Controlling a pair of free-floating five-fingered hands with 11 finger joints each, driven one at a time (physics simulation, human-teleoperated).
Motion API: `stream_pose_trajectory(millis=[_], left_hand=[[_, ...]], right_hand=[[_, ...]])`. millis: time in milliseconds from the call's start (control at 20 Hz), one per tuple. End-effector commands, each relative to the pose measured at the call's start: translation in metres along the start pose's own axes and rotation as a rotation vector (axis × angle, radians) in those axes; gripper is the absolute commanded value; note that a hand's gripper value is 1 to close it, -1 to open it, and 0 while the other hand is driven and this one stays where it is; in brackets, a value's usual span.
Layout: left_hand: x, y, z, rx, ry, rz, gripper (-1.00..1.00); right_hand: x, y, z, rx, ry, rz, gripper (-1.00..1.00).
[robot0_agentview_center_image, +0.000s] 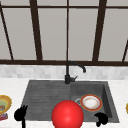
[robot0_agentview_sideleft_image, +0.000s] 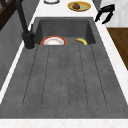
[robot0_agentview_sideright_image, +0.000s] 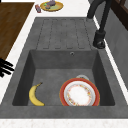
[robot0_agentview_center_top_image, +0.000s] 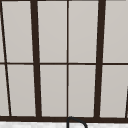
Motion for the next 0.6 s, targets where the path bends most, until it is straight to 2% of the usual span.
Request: stream_pose_trajectory(millis=[0, 100, 300, 400, 550], left_hand=[[0.012, -0.001, -0.004, -0.121, 0.057, 0.032, -1.0], [0.011, 0.0, -0.012, -0.127, 0.061, 0.006, -1.0], [0.015, 0.002, -0.026, -0.156, 0.067, -0.014, -1.0], [0.015, 0.002, -0.035, -0.166, 0.072, -0.02, -1.0], [0.018, -0.003, -0.048, -0.17, 0.077, -0.005, -1.0]], right_hand=[[0.0, 0.0, 0.0, 0.0, 0.0, 0.0, 0.0], [0.0, 0.0, 0.0, 0.0, 0.0, 0.0, 0.0], [0.0, 0.0, 0.0, 0.0, 0.0, 0.0, 0.0], [0.0, 0.0, 0.0, 0.0, 0.0, 0.0, 0.0], [0.0, 0.0, 0.0, 0.0, 0.0, 0.0, 0.0]])
